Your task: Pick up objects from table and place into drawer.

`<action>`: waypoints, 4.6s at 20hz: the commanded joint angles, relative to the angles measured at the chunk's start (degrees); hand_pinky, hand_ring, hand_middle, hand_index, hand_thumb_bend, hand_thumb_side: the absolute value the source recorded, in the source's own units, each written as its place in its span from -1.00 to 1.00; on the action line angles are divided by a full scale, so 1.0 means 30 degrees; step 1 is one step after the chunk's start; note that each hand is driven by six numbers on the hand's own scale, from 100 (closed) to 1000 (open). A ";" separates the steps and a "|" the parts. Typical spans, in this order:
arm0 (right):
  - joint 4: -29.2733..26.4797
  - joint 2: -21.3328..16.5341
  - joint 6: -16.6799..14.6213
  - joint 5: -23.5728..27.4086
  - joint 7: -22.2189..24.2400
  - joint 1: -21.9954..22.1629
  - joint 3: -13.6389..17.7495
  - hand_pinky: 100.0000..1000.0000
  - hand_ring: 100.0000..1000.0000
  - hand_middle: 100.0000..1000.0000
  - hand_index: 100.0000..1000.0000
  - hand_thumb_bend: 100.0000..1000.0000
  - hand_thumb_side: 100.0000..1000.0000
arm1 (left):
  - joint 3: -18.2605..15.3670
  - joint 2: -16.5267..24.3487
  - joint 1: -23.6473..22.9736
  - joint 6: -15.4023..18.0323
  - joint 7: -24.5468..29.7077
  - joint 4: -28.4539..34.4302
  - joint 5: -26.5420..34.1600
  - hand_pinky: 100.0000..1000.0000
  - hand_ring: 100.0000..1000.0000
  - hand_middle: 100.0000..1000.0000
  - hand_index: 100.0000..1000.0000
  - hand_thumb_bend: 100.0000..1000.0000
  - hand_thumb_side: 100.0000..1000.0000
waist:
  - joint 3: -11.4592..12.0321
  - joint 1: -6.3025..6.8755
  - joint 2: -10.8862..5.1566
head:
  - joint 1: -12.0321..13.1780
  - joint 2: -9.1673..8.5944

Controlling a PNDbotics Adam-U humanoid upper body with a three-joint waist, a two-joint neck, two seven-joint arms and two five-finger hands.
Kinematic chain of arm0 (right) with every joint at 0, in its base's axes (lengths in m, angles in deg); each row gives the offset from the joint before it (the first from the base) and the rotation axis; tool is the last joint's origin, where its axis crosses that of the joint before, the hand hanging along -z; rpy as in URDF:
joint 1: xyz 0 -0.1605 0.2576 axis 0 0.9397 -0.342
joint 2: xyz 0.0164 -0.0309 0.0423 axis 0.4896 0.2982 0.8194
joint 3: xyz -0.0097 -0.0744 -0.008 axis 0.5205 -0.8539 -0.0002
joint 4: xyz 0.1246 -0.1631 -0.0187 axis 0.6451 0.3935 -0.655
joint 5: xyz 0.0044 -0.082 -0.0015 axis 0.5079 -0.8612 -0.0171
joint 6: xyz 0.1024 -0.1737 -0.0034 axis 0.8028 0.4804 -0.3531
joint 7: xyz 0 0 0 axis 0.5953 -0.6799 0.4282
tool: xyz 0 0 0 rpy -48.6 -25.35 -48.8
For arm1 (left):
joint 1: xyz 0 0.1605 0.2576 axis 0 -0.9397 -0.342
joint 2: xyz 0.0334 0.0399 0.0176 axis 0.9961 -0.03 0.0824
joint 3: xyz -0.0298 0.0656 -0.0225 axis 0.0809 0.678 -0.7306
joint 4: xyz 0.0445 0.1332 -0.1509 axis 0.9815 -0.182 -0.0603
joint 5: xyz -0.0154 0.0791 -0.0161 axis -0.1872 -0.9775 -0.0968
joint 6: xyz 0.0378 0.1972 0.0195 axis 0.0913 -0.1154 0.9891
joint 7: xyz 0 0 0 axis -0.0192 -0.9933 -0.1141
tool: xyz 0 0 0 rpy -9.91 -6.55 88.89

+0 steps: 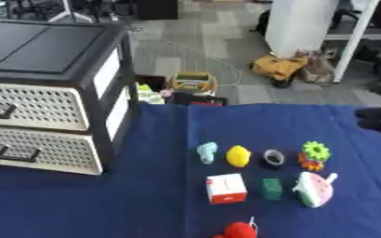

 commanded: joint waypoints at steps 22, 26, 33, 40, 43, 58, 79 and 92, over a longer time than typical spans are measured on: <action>-0.0304 -0.0150 -0.0001 0.0238 0.0111 -0.0164 0.0244 0.36 0.35 -0.21 0.65 -1.00 1.00 | 0.0853 -0.0092 -0.0031 0.2365 -0.1351 -0.0691 -0.6188 -1.00 -1.00 -1.00 0.58 -1.00 1.00 | 0.0013 0.0068 -0.0390 | 0.0228 -0.0323; -0.0304 -0.0108 0.0008 0.0242 0.0085 -0.0158 0.0267 0.36 0.35 -0.22 0.65 -1.00 1.00 | 0.1235 -0.0263 -0.0092 0.2365 -0.1898 -0.0867 -0.7464 -1.00 -1.00 -1.00 0.56 -1.00 1.00 | 0.0003 0.0053 -0.0344 | 0.0232 -0.0344; -0.0304 -0.0069 0.0005 0.0257 0.0123 -0.0152 0.0271 0.36 0.35 -0.22 0.65 -1.00 1.00 | 0.1350 -0.0453 -0.0058 0.2365 -0.3447 -0.1331 -0.9327 -1.00 -1.00 -1.00 0.61 -1.00 1.00 | -0.0054 0.0046 -0.0267 | 0.0195 -0.0402; -0.0304 -0.0036 0.0053 0.0257 0.0209 -0.0104 0.0255 0.37 0.35 -0.23 0.65 -1.00 1.00 | 0.1298 -0.0469 0.0336 0.2365 -0.4491 -0.1566 -0.8829 -1.00 -1.00 -1.00 0.66 -1.00 1.00 | -0.0013 0.0033 -0.0274 | 0.0188 -0.0335; -0.0304 -0.0026 0.0071 0.0249 0.0251 -0.0086 0.0252 0.37 0.35 -0.23 0.65 -1.00 1.00 | 0.1114 -0.0430 0.0507 0.2365 -0.4280 -0.1618 -0.8036 -1.00 -1.00 -1.00 0.65 -1.00 1.00 | 0.0017 0.0029 -0.0266 | 0.0204 -0.0323; -0.0304 -0.0052 0.0030 0.0242 0.0390 -0.0156 0.0228 0.38 0.35 -0.24 0.65 -1.00 1.00 | 0.0016 -0.0497 0.0827 0.2365 -0.1586 -0.2514 -0.6504 -1.00 -1.00 -1.00 0.63 -1.00 1.00 | 0.0085 -0.0026 -0.0059 | 0.0193 -0.0478; -0.0304 0.0158 0.0033 0.0329 0.0398 -0.0053 0.0313 0.38 0.35 -0.24 0.66 -1.00 1.00 | -0.0108 -0.0873 0.0780 0.2365 0.3951 -0.3034 -0.2914 -1.00 -1.00 -1.00 0.42 -1.00 1.00 | 0.0130 -0.0045 -0.0276 | 0.2797 -0.0522; -0.0304 0.0299 0.0063 0.0380 0.0313 0.0069 0.0390 0.38 0.35 -0.23 0.66 -1.00 1.00 | 0.0168 -0.0892 0.0483 0.2365 0.6354 -0.2724 -0.1309 -1.00 -1.00 -1.00 0.50 -1.00 1.00 | 0.0192 -0.0109 -0.0515 | 0.2902 -0.0605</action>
